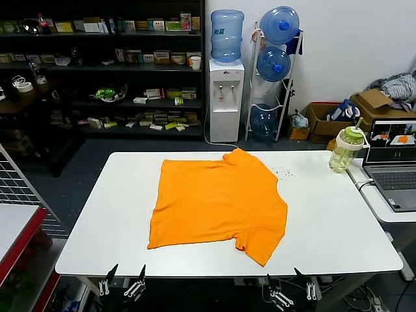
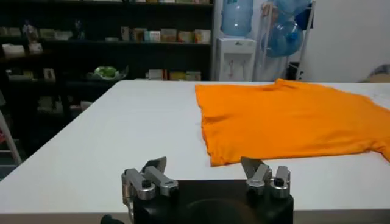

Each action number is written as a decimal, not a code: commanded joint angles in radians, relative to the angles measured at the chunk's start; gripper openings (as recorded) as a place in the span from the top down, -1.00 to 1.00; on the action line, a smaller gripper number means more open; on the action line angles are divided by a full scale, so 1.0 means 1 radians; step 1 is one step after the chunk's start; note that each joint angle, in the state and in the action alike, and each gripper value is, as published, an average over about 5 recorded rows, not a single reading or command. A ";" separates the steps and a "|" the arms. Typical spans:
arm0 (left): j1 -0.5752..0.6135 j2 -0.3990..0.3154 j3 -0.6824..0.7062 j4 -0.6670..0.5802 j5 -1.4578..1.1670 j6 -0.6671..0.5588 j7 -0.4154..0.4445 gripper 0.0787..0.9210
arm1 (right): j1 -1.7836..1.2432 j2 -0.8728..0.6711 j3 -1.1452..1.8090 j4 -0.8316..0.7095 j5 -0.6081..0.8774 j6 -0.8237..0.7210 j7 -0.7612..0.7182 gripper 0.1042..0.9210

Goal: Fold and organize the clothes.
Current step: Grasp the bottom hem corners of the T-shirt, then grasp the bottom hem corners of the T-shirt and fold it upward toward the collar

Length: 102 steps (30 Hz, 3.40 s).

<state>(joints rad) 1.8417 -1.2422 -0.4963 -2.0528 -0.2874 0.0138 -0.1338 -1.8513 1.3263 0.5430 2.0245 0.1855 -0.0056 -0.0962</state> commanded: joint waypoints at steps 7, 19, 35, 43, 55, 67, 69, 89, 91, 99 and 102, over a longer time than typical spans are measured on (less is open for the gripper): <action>-0.123 0.043 0.018 0.040 -0.066 0.051 -0.020 -0.77 | 0.145 -0.020 -0.053 -0.049 0.064 -0.064 0.100 -0.76; -0.344 0.119 0.060 0.233 -0.148 0.103 -0.021 -0.77 | 0.330 -0.012 -0.130 -0.193 0.074 -0.168 0.163 -0.76; -0.355 0.076 0.114 0.263 -0.155 0.125 -0.033 -0.64 | 0.355 0.007 -0.160 -0.232 0.043 -0.197 0.169 -0.41; -0.348 0.071 0.124 0.264 -0.147 0.136 -0.034 -0.09 | 0.313 0.000 -0.154 -0.206 0.036 -0.200 0.165 0.16; -0.345 0.065 0.143 0.250 -0.135 0.136 -0.027 0.73 | 0.283 -0.004 -0.143 -0.172 0.042 -0.179 0.169 0.91; -0.286 0.082 0.138 0.116 -0.162 0.132 -0.035 0.97 | 0.162 -0.059 -0.118 -0.022 0.073 -0.130 0.187 0.95; -0.257 0.096 0.125 0.076 -0.166 0.133 -0.044 0.97 | 0.106 -0.084 -0.108 0.014 0.074 -0.118 0.190 0.95; -0.076 0.210 0.084 -0.050 -0.169 0.056 -0.020 0.97 | 0.091 -0.156 -0.072 0.044 0.094 0.074 0.247 0.95; -0.138 0.219 0.091 -0.027 -0.180 0.045 0.000 0.97 | 0.189 -0.173 -0.083 0.013 0.120 0.055 0.263 0.95; -0.445 0.277 0.128 0.115 -0.255 0.060 0.017 0.97 | 0.466 -0.270 -0.136 -0.104 0.265 -0.081 0.318 0.95; -0.526 0.286 0.144 0.173 -0.268 0.067 0.017 0.97 | 0.518 -0.297 -0.161 -0.146 0.303 -0.104 0.326 0.95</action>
<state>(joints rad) 1.5469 -0.9935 -0.3689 -1.9851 -0.5168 0.0830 -0.1333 -1.5621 1.1026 0.4202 1.9722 0.3789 -0.0447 0.1929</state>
